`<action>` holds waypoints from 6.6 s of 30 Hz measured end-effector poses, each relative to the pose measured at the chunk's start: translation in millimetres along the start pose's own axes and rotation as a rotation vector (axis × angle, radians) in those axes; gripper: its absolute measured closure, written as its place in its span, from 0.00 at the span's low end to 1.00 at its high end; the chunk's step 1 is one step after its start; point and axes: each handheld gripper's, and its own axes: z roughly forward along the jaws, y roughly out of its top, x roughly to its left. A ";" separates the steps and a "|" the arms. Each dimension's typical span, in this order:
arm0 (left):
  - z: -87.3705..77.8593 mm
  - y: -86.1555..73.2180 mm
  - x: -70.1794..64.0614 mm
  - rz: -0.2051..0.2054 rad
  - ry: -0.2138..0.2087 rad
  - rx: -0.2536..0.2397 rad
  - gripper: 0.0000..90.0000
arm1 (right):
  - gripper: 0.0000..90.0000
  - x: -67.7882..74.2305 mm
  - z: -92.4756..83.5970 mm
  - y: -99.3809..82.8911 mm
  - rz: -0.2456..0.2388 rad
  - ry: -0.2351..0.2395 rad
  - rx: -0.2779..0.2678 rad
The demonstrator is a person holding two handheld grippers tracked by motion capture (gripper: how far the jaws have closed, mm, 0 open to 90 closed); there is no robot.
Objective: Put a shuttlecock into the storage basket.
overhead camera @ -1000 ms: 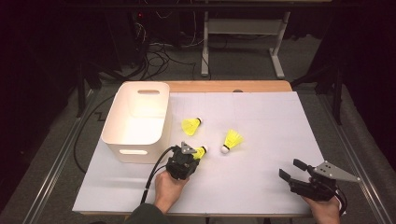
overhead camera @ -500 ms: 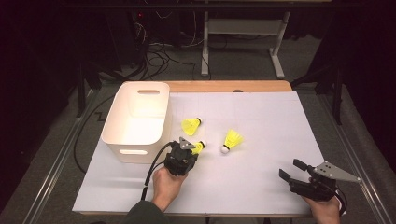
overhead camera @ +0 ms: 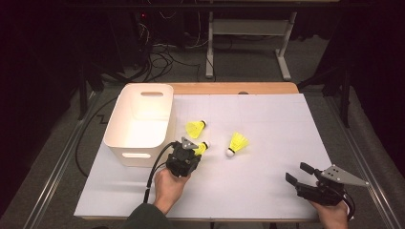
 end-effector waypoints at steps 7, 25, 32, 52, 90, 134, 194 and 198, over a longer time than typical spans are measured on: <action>-2.9 4.0 1.4 -0.005 0.002 0.002 0.99 | 0.30 0.3 0.4 -0.1 0.005 0.003 0.003; -11.8 13.1 5.9 -0.020 0.003 -0.004 0.99 | 0.30 0.2 0.8 -0.1 0.000 0.005 0.007; -13.2 19.2 6.8 -0.020 -0.002 -0.001 0.99 | 0.30 0.1 0.6 -0.2 0.000 0.005 0.006; -13.7 35.8 9.3 -0.018 0.008 0.005 0.99 | 0.30 0.0 0.6 -0.2 0.000 0.007 0.004; -23.2 67.8 17.5 -0.037 0.023 0.012 0.99 | 0.30 0.2 0.5 -0.2 -0.001 0.010 0.004; -55.3 100.5 42.0 -0.053 0.054 -0.005 0.99 | 0.30 0.4 2.8 -0.2 -0.010 0.019 0.013; -85.5 100.6 84.7 -0.110 0.111 -0.018 0.99 | 0.31 0.6 2.8 -0.2 -0.010 0.019 0.013; -85.7 98.5 88.0 -0.117 0.114 -0.017 0.99 | 0.30 0.5 2.7 -0.3 -0.007 0.019 0.014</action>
